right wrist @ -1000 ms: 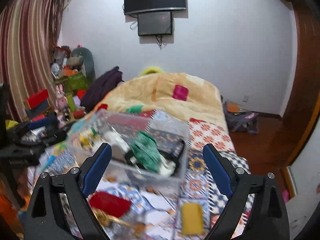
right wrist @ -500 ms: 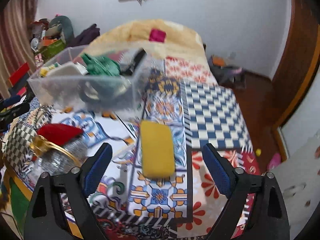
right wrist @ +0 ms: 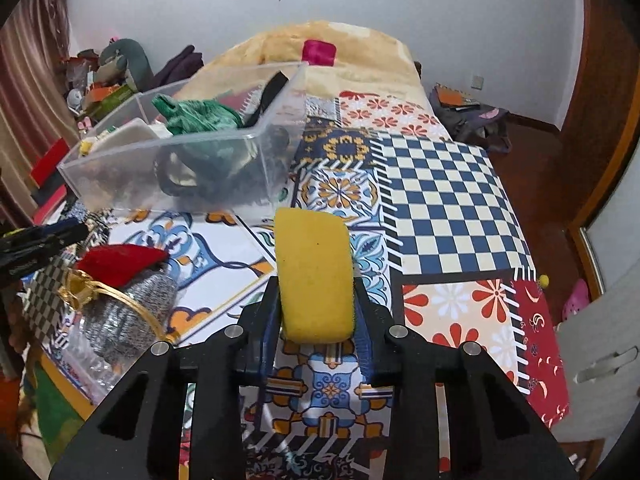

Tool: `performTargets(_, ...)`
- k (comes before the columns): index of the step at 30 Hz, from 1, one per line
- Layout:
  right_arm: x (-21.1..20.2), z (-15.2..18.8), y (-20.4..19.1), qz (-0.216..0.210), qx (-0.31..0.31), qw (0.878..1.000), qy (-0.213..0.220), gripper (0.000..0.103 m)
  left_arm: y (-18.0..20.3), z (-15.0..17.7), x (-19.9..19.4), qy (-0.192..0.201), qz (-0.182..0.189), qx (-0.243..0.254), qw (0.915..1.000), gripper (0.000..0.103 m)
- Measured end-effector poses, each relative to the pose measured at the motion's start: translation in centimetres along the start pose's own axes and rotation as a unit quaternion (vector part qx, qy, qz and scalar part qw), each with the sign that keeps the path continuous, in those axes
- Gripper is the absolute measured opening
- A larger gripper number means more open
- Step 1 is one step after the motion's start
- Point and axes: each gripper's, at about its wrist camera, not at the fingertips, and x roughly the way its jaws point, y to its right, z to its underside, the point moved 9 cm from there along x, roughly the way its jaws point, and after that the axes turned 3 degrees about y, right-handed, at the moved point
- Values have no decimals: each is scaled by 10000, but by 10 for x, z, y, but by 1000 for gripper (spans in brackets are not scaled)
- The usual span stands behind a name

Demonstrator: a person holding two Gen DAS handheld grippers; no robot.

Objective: Organize soft objects
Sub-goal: 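Grasp the yellow sponge with the right tool while the left tool grasps the beaded cord, then lower the yellow sponge into the box with the right tool while the left drops the beaded cord in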

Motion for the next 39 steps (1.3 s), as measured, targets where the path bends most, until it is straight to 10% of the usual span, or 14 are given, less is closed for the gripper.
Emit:
performTargets(4, -5, -6, -5, -64, -29, 9999, 122, 29, 6, 0, 1, -4, -13, 171, 9999, 6)
performTargets(24, -43, -89, -62, -531, -444, 9895, 1266, 29, 28, -82, -84, 1458, 156, 232, 9889, 5)
performTargets(39, -19, -129, -75, -408, -461, 9876, 1447, 29, 53, -127, -51, 1472, 465, 102, 9880, 5)
